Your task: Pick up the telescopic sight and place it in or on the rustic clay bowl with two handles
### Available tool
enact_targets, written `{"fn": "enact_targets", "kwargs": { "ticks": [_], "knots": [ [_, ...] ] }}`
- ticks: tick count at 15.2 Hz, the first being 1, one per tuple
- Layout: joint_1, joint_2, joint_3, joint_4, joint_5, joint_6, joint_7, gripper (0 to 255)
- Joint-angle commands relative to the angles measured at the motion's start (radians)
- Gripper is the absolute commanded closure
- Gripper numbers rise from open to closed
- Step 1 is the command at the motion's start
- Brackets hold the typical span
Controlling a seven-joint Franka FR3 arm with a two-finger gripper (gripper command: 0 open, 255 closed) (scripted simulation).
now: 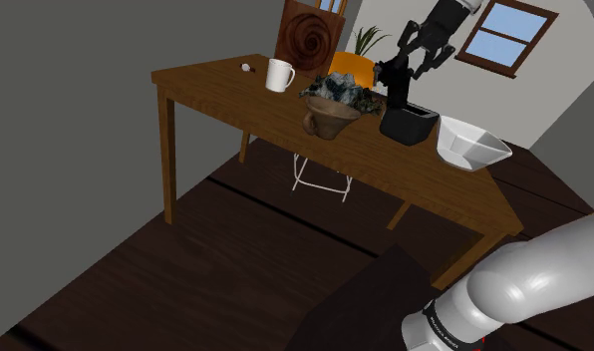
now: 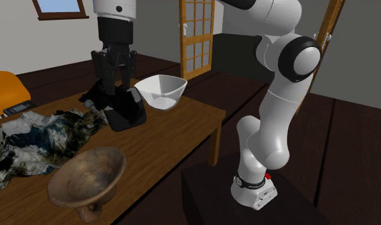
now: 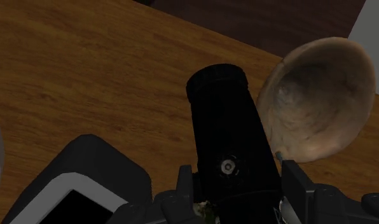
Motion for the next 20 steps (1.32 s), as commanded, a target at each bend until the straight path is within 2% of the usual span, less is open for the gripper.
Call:
{"fn": "enact_targets", "kwargs": {
  "ticks": [1, 6, 10, 20],
  "knots": [
    [0.014, 0.048, 0.025, 0.058, 0.003, -0.005, 0.040, 255],
    [0.053, 0.204, 0.083, 0.263, -0.002, -0.043, 0.142, 255],
    [0.093, 0.361, 0.123, 0.490, -0.021, -0.104, 0.221, 255],
    [0.091, 0.244, 0.120, 0.184, -0.016, 0.082, 0.201, 255]
  ]
}}
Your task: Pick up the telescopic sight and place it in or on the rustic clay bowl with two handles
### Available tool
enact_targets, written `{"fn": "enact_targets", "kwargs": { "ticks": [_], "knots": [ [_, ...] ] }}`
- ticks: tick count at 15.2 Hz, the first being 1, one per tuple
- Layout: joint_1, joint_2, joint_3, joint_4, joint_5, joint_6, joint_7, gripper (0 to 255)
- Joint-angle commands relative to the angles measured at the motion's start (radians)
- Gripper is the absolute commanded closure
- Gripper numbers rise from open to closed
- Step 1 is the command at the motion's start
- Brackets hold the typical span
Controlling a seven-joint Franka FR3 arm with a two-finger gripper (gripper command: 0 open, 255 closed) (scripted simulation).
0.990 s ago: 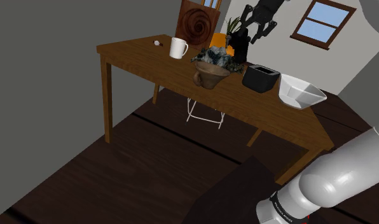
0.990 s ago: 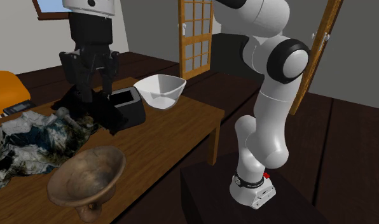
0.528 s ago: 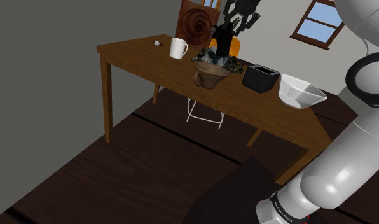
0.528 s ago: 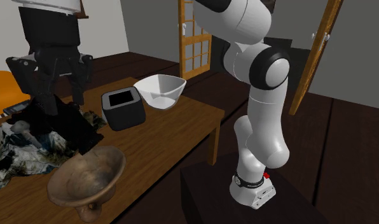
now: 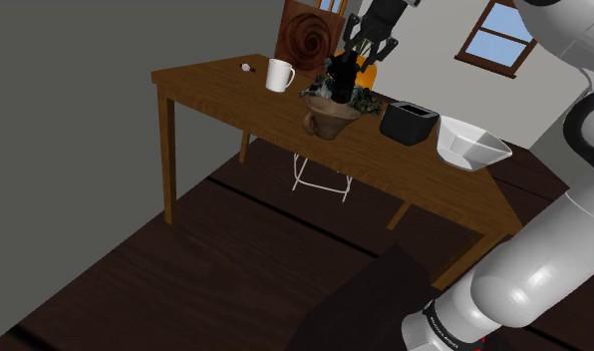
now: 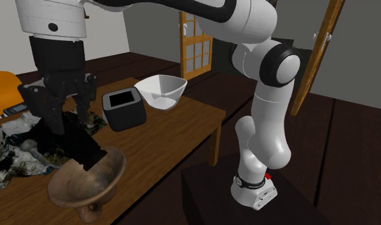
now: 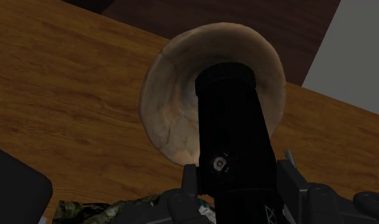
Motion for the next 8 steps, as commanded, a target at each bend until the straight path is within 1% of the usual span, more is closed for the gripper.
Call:
{"fn": "enact_targets", "kwargs": {
  "ticks": [1, 8],
  "knots": [
    [0.000, -0.018, 0.000, -0.052, 0.001, 0.035, -0.004, 255],
    [0.000, -0.065, 0.000, -0.207, 0.004, 0.143, -0.015, 255]
  ]
}}
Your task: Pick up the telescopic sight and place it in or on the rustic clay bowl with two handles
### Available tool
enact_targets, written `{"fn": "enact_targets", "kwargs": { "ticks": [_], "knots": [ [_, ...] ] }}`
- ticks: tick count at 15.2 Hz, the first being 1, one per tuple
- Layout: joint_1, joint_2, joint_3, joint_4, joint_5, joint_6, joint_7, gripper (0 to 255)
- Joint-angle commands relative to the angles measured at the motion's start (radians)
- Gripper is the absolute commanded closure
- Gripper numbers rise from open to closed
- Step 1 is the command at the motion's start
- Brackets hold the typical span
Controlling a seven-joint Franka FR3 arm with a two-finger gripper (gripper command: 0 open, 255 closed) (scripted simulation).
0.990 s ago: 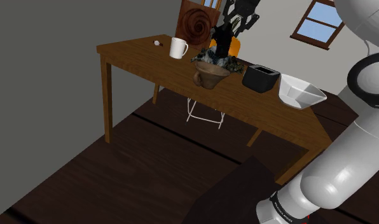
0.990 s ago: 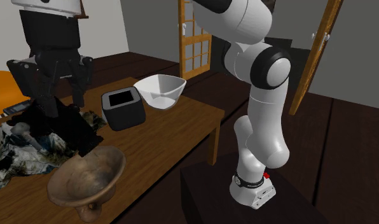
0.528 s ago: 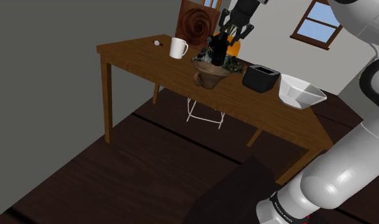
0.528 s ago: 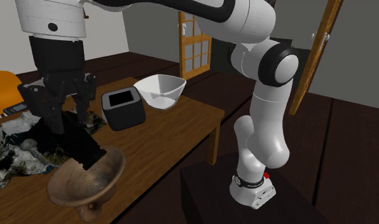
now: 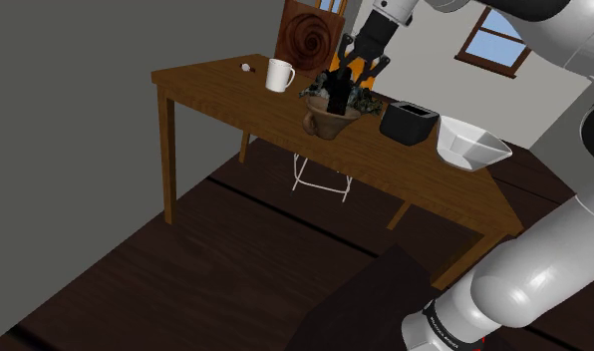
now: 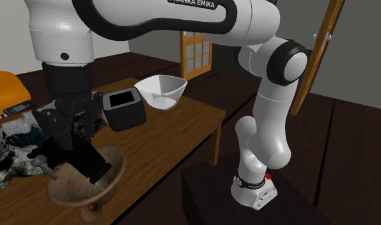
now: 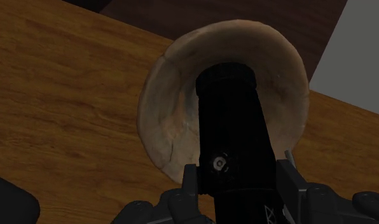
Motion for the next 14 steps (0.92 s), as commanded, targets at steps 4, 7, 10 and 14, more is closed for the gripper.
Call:
{"fn": "enact_targets", "kwargs": {
  "ticks": [4, 7, 10, 14],
  "knots": [
    [0.000, -0.005, 0.000, -0.028, 0.000, 0.023, -0.002, 255],
    [0.000, -0.005, 0.000, -0.028, 0.000, 0.023, -0.002, 255],
    [0.000, -0.005, 0.000, -0.027, 0.000, 0.023, -0.002, 0],
    [0.000, -0.006, 0.000, -0.027, 0.000, 0.023, -0.002, 0]
  ]
}}
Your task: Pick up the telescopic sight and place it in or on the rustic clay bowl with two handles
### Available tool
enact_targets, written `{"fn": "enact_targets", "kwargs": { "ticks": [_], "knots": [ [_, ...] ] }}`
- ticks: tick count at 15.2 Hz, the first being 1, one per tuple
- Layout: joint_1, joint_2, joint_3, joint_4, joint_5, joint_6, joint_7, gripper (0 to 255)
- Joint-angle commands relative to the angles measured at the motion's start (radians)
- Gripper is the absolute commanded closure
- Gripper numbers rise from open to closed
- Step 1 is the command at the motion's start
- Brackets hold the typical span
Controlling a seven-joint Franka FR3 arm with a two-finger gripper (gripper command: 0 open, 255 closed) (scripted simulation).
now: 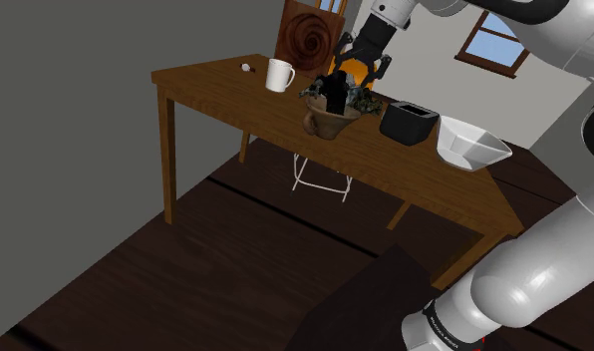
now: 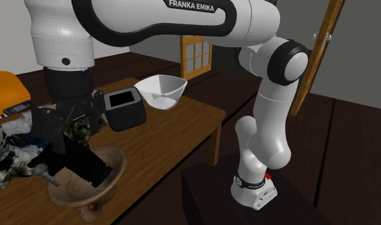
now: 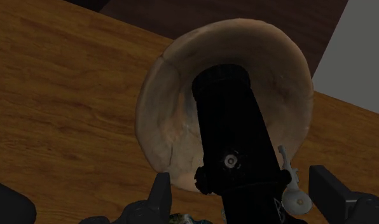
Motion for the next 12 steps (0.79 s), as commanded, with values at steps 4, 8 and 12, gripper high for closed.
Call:
{"fn": "enact_targets", "kwargs": {
  "ticks": [4, 8, 12],
  "knots": [
    [-0.004, 0.035, -0.006, 0.175, -0.001, -0.140, 0.004, 0],
    [-0.005, 0.035, -0.005, 0.175, -0.001, -0.140, 0.004, 0],
    [-0.005, 0.035, -0.005, 0.175, -0.001, -0.140, 0.004, 0]
  ]
}}
